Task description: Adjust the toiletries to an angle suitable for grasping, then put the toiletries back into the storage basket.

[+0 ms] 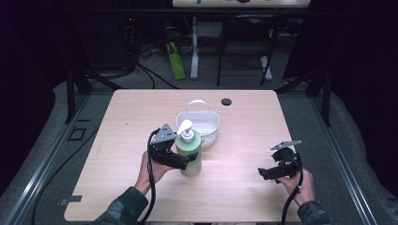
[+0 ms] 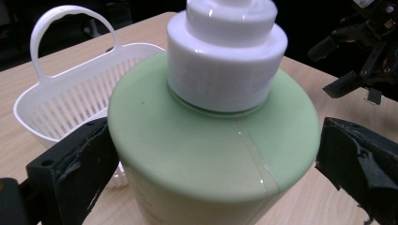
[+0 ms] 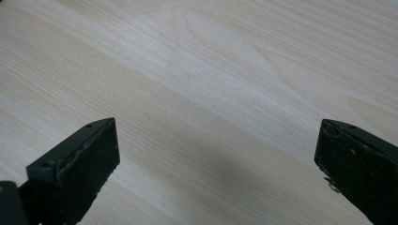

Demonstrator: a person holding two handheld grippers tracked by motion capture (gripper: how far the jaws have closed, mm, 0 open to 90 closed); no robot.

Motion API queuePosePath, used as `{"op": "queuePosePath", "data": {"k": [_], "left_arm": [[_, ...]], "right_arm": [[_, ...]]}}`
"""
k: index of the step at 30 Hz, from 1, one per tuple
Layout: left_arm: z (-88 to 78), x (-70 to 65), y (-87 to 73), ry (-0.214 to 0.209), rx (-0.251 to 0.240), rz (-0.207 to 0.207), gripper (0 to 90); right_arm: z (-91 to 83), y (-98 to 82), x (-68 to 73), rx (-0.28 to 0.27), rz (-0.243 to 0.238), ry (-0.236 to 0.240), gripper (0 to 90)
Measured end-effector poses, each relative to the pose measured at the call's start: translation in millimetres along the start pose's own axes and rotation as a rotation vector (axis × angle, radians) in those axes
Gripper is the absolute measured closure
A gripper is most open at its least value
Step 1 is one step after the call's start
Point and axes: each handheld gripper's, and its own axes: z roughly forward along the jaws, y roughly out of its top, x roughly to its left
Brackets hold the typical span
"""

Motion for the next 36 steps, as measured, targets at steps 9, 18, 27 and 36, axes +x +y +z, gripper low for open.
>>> {"op": "queuePosePath", "data": {"k": [9, 18, 27, 36], "left_arm": [[-6.0, -0.2, 6.6, 0.020, -0.026, -0.022, 0.0], [-12.3, -1.9, 14.0, 0.045, -0.055, -0.035, 0.0], [-17.4, -3.3, 19.2, 0.095, -0.078, -0.059, 0.0], [-17.3, -10.8, 26.0, 0.140, -0.105, -0.061, 0.0]], "right_arm": [[-1.6, -0.8, -1.4, -0.004, 0.001, -0.004, 0.0], [-2.2, -0.8, -1.0, -0.004, -0.003, -0.010, 0.0], [-2.2, -0.7, -0.8, -0.001, -0.001, -0.012, 0.0], [-1.2, -0.2, 0.7, -0.001, -0.005, -0.005, 0.0]]}}
